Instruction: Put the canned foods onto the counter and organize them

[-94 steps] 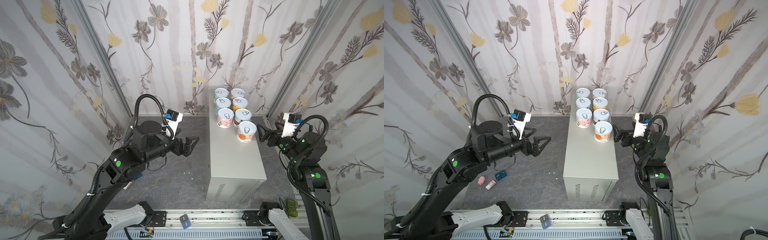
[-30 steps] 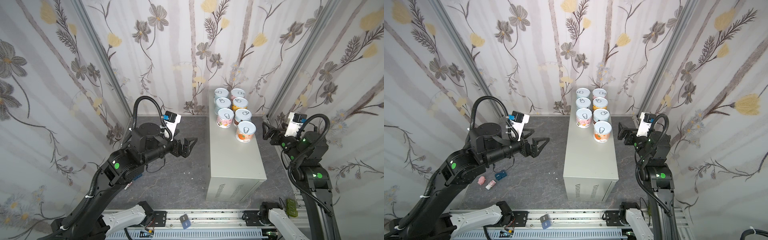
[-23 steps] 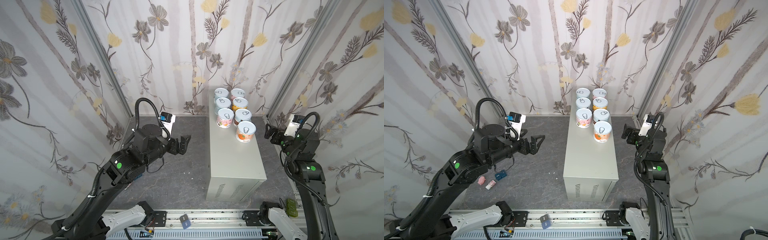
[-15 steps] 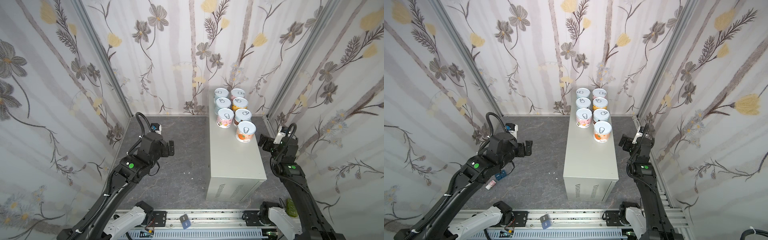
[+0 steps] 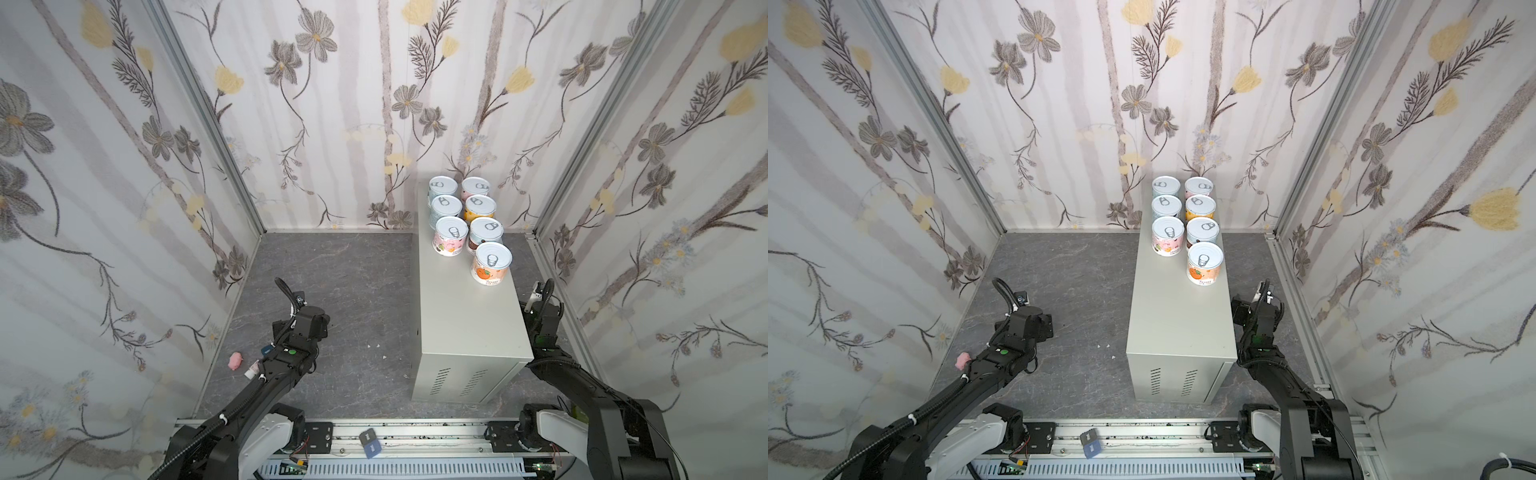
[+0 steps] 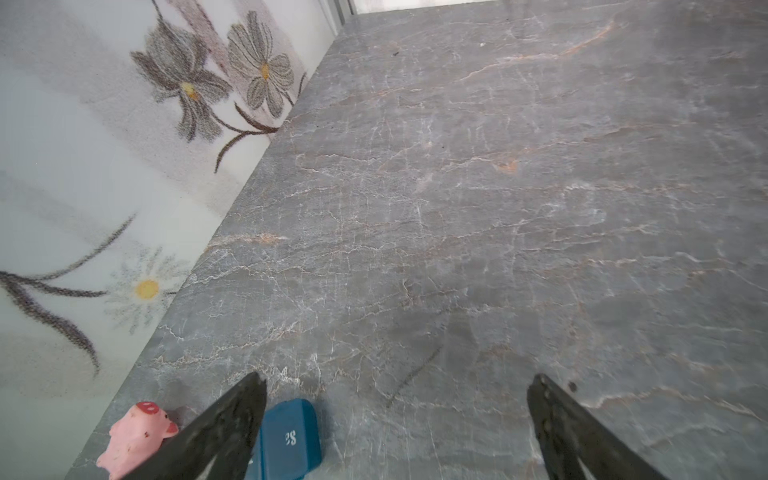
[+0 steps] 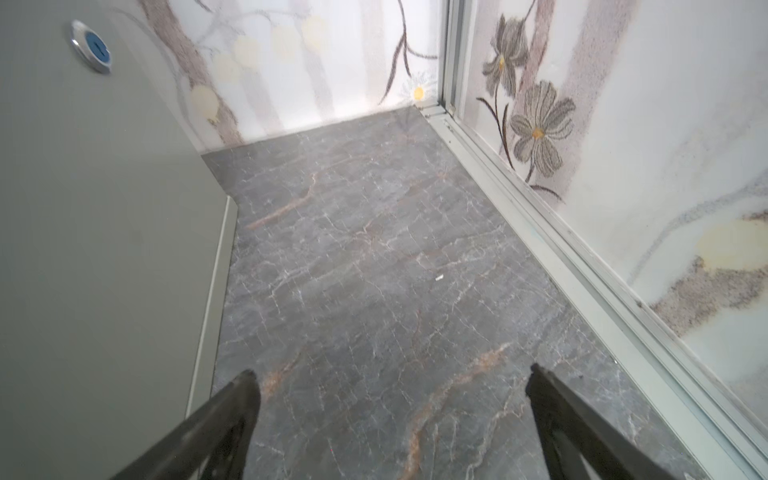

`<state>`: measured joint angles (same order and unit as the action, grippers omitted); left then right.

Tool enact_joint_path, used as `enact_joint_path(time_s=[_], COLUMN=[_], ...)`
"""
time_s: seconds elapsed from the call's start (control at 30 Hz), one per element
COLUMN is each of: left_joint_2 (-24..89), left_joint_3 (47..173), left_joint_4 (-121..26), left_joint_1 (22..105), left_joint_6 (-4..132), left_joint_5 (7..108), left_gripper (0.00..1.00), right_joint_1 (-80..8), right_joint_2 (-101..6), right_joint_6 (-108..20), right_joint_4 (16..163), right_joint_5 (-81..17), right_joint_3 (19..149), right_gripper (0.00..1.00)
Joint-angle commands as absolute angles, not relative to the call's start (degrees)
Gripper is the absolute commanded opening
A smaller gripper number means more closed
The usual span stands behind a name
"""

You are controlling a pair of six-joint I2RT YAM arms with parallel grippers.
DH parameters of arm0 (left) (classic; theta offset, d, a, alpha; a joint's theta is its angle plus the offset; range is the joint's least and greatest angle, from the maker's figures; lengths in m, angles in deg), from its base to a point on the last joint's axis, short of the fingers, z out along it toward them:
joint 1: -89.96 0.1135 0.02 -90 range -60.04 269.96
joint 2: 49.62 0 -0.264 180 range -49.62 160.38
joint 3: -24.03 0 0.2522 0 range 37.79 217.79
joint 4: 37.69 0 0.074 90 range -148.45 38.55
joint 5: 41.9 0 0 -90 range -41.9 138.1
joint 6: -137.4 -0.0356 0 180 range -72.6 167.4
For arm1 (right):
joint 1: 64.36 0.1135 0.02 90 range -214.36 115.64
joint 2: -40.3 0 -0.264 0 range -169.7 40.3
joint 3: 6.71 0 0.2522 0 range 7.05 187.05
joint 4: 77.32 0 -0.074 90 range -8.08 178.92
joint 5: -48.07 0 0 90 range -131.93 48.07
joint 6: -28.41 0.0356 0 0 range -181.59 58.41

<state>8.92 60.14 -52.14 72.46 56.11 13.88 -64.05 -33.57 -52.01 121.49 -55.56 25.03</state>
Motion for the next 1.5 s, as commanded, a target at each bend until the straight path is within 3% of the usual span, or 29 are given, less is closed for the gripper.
enact_joint_path(time_s=[0.0,0.2,0.37,0.57,0.67,0.93,1.47], left_joint_2=[13.5,22.2,27.6,32.9,38.1,41.4,40.7], left_joint_3=[58.0,57.5,58.4,57.9,55.9,58.7,58.8], left_joint_4=[-35.4,-17.6,-9.9,-0.5,9.3,5.8,4.1], left_joint_1=[72.6,74.3,79.9,81.8,81.8,87.0,87.1], left_joint_6=[53.5,44.3,44.1,43.7,43.1,48.4,48.9], left_joint_5=[8.0,10.2,20.4,28.9,28.6,33.7,33.6], left_gripper=[1.0,1.0,1.0,1.0,1.0,1.0,1.0], right_joint_1=[-63.1,-62.5,-62.6,-62.3,-62.0,-61.6,-61.3], right_joint_2=[-34.2,-34.7,-36.2,-45.9,-45.0,-46.2,-46.2], right_joint_6=[-55.2,-56.7,-57.3,-58.5,-58.6,-58.9,-59.1], right_joint_4=[134.5,138.8,152.3,169.7,166.0,167.5,167.6], right_joint_5=[-58.5,-59.6,-58.4,-55.4,-55.5,-56.3,-56.9], right_joint_3=[24.3,23.3,19.2,15.4,16.6,16.8,16.9], right_gripper=[1.0,1.0,1.0,1.0,1.0,1.0,1.0])
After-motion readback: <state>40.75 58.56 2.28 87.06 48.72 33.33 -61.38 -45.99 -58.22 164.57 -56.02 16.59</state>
